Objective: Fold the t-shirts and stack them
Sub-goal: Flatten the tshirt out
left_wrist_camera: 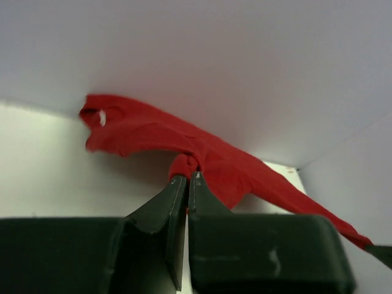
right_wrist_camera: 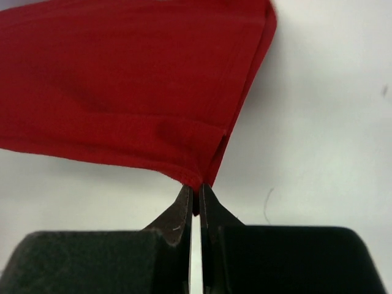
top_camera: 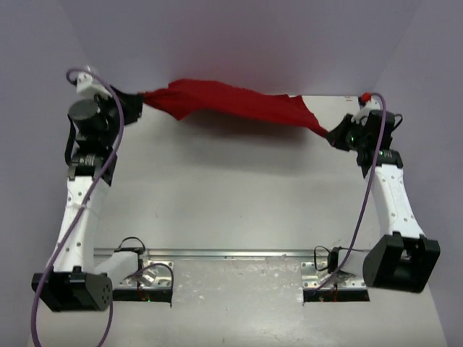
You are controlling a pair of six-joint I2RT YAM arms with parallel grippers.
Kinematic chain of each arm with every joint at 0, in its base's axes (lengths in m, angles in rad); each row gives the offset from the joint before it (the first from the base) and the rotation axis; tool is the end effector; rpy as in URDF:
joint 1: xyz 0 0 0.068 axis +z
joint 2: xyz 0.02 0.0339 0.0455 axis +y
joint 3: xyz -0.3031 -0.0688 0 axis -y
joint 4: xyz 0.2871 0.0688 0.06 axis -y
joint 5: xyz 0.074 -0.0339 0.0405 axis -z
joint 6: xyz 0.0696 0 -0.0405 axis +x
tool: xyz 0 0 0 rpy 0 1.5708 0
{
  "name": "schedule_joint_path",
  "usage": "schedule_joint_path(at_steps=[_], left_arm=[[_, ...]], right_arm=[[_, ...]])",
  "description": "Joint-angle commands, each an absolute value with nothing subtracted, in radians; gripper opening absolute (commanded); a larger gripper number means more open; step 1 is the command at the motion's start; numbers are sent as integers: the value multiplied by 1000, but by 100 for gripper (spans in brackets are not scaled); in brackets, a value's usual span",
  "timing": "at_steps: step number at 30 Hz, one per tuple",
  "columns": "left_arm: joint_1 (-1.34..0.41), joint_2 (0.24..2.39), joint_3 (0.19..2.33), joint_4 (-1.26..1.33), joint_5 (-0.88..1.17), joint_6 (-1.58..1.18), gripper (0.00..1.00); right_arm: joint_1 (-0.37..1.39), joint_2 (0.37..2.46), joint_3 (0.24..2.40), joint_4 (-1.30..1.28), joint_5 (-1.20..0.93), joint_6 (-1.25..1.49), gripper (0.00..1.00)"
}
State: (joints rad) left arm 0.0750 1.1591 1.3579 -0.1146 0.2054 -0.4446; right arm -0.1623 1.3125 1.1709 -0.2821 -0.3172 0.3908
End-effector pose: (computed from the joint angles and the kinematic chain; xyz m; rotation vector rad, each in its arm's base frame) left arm 0.3101 0.0091 0.5187 -0.2221 1.4882 -0.4504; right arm 0.3617 -0.0372 0.3678 0.3457 1.9715 0.4630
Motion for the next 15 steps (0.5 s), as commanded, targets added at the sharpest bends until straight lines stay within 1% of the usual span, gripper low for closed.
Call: schedule_joint_path(at_steps=[1, 3, 6, 7, 10, 13, 14, 15], left_arm=[[74, 938, 1077, -147, 42, -557, 1], [74, 833, 943, -205, 21, -595, 1], [74, 750, 864, -323, 26, -588, 0], [74, 735, 848, -356, 78, -591, 0], [64, 645, 755, -500, 112, -630, 1], [60, 568, 698, -557, 126, -664, 1], [60, 513, 684, -607, 126, -672, 1], [61, 487, 654, -621, 132, -676, 1]], right_arm=[[-169, 1120, 950, -164, -371, 439, 1], [-169, 1021, 823, -221, -356, 448, 1], [-170, 947, 728, -354, -272, 453, 1], [-169, 910, 712, -377, -262, 460, 1], [-169, 878, 657, -513, -249, 491, 1], [-169, 819, 586, -534, -265, 521, 1], [-169, 802, 566, -541, -268, 538, 1], [-169, 783, 520, -534, -305, 575, 1]])
